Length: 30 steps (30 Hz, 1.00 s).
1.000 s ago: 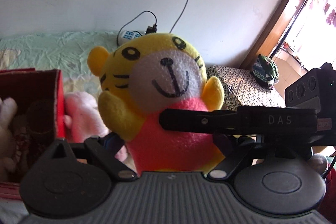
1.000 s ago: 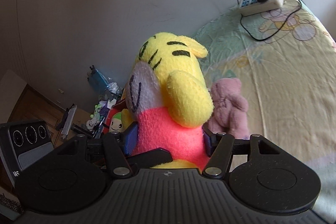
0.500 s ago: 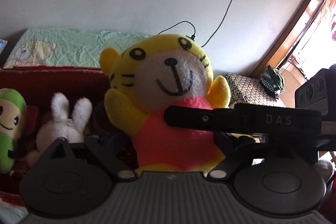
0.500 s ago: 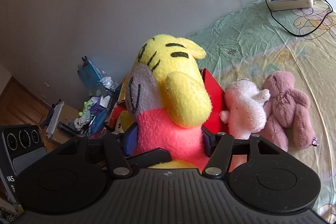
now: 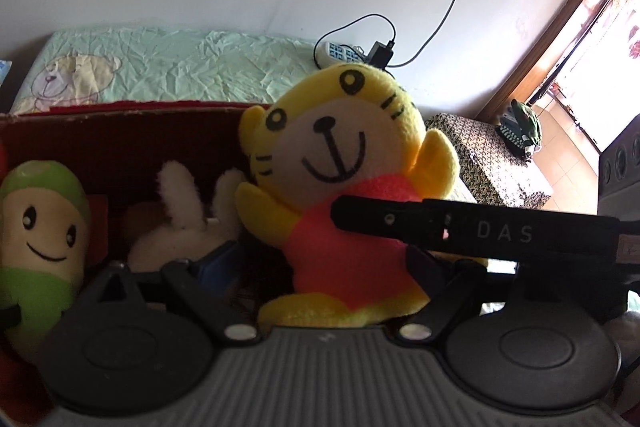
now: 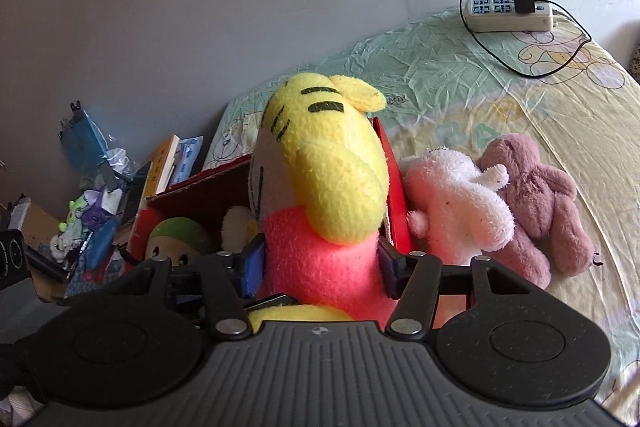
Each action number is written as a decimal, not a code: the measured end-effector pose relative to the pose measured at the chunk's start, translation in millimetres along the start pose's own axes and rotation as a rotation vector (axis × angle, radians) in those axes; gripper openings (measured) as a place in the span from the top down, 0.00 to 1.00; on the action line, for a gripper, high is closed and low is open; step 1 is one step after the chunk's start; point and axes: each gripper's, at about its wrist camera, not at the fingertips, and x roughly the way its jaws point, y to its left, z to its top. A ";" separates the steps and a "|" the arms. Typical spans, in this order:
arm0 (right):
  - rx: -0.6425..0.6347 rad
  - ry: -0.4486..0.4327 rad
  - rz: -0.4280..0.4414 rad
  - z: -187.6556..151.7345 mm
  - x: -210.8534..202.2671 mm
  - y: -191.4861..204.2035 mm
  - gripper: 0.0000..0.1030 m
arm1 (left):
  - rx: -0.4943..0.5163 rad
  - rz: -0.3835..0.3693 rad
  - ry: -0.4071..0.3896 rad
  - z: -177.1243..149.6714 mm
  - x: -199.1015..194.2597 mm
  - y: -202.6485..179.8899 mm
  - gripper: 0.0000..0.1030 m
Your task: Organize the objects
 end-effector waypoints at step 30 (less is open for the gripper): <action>0.007 0.056 -0.136 -0.7 14.7 13.9 0.53 | 0.108 0.134 0.038 -5.2 18.7 18.2 0.15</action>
